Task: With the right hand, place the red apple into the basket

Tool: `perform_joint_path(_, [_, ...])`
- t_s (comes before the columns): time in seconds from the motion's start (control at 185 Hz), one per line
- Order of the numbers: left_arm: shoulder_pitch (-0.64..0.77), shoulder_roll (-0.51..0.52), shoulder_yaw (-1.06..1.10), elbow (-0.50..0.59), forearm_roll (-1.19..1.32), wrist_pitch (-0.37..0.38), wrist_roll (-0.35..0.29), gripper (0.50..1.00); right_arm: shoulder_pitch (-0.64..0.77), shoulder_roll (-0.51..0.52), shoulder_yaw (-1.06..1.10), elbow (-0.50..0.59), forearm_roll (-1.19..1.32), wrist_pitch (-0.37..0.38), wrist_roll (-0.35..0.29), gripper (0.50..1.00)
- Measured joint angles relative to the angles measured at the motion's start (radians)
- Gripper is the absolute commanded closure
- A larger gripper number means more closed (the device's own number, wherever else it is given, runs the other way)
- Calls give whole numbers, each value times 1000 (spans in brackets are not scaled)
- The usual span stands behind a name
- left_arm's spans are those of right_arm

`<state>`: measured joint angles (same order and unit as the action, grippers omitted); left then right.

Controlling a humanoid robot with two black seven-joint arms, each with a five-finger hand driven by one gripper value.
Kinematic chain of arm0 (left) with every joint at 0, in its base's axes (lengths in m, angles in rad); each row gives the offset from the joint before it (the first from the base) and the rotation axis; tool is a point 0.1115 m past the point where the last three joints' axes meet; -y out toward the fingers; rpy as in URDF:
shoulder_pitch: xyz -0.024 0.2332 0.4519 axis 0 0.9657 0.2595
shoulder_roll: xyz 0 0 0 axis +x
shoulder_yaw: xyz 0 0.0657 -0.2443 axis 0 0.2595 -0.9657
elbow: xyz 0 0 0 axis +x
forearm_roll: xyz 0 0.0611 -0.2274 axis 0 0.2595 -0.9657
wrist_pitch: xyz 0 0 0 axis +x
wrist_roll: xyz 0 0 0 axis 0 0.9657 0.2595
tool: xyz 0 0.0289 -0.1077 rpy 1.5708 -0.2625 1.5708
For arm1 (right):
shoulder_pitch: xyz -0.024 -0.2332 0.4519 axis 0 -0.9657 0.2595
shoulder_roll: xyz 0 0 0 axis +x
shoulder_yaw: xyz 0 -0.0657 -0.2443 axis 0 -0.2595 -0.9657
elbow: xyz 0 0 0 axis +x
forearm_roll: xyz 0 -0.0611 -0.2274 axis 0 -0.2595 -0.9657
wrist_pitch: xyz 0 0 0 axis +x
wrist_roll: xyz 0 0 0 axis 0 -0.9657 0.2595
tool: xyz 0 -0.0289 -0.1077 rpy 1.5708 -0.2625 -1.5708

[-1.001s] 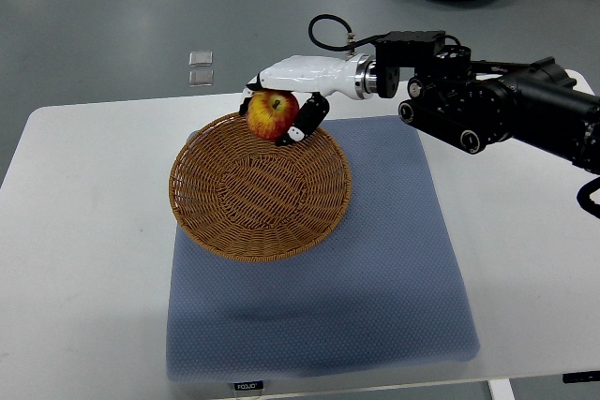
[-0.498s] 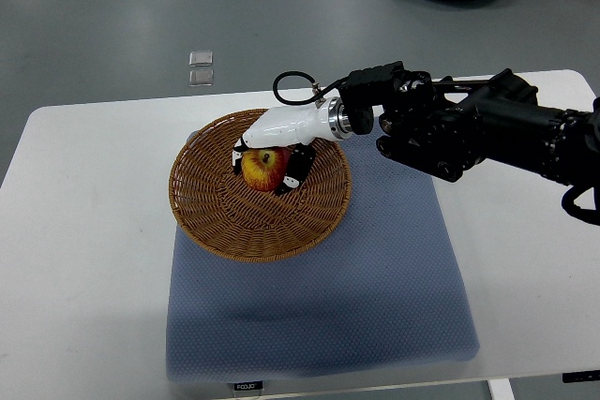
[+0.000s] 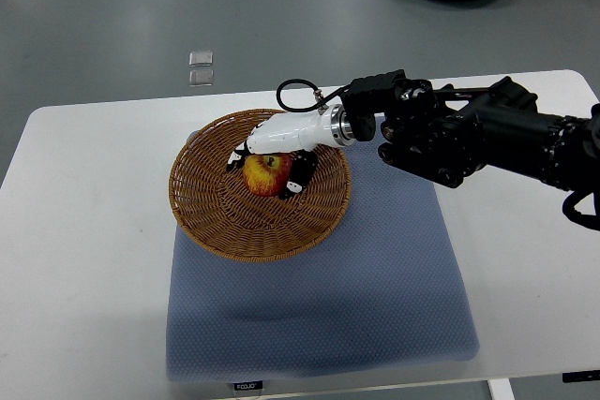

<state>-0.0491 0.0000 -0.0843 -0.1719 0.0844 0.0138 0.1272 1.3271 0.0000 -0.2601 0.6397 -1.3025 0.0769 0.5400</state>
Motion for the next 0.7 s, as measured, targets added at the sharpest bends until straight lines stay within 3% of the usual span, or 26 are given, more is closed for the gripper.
perform_joint_path(0.384, [0, 0, 0, 0, 0, 0, -1, 500, 6, 0, 70, -2, 61, -2, -3, 597])
perform_joint_path(0.698, [0, 0, 0, 0, 0, 0, -1, 500, -59, -37, 223, -44, 433, 32, -52, 597])
